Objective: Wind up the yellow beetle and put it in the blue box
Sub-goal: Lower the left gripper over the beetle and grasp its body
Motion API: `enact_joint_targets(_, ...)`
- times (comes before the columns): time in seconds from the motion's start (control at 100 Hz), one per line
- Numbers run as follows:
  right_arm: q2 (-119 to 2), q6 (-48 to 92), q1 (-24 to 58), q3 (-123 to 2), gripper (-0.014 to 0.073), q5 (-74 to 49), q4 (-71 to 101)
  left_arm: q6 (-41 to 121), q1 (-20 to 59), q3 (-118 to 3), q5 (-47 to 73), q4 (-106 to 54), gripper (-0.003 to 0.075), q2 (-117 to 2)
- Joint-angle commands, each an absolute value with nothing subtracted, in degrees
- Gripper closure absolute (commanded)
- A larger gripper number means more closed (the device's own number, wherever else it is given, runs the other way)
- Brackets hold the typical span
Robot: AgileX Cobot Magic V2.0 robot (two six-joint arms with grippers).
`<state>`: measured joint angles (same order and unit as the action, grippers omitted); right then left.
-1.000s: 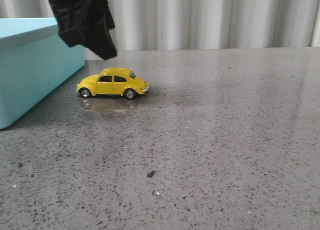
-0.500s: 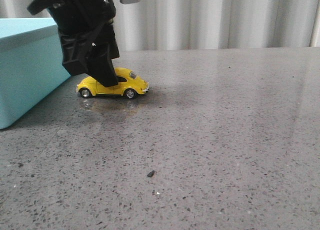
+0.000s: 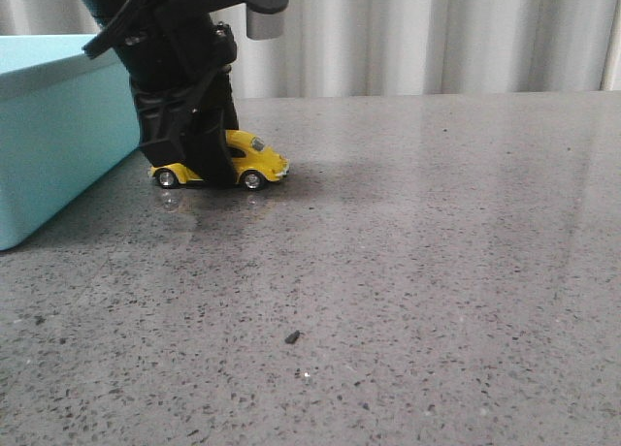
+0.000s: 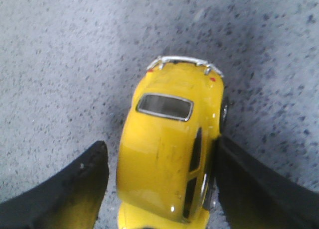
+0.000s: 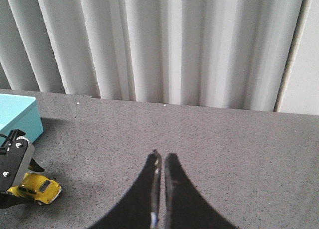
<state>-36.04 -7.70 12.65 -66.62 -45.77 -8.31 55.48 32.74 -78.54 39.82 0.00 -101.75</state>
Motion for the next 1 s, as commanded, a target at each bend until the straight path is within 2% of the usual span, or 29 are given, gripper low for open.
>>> enact_joint_targets(0.0,-36.22,-7.75,12.60,-67.68,0.0655,-41.45,-9.56,55.31,32.17,-80.29,37.72,-0.98,0.0292,-99.43)
enact_joint_targets(0.99,-36.22,-7.75,12.60,-67.68,0.0655,-41.45,-10.03,56.54,32.05,-80.44,39.39,-3.30,0.0308,-101.90)
